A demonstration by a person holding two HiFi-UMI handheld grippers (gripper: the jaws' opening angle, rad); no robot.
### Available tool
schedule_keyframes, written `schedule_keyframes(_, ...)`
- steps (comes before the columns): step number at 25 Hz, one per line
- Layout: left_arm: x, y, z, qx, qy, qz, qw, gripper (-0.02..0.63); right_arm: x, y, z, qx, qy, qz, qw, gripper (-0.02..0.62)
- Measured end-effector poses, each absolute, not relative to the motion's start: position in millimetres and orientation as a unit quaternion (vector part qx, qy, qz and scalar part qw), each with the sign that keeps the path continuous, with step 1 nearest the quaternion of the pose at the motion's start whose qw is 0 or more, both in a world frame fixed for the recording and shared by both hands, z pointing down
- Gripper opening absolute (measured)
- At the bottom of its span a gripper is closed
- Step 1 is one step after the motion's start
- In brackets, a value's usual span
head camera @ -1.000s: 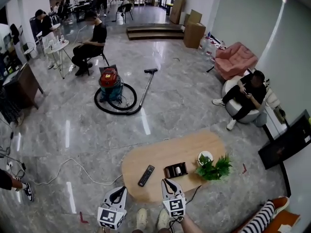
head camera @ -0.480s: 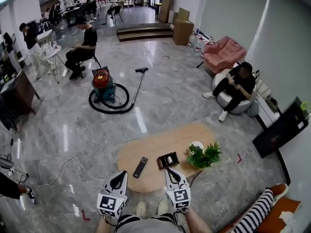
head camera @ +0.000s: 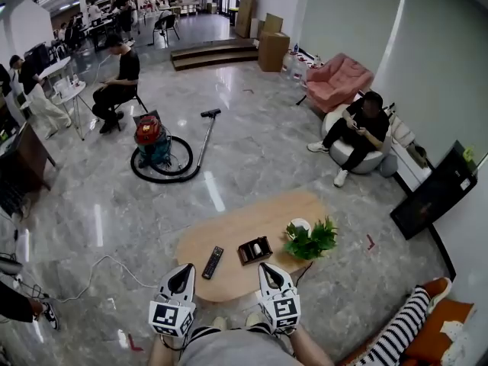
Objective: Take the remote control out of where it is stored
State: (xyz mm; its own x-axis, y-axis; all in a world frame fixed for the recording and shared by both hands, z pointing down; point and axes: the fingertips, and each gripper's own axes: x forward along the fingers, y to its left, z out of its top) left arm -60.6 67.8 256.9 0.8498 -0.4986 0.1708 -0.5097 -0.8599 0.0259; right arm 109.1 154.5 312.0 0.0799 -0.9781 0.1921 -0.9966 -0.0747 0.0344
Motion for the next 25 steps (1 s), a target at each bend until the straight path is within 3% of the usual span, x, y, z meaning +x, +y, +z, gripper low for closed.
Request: schedule_keyframes(25, 0, 71, 280, 0.968, -0.222, 0.109, 0.037, 0.006, 156, 167, 346, 0.74, -0.658, 0.096, 0.102, 0.008)
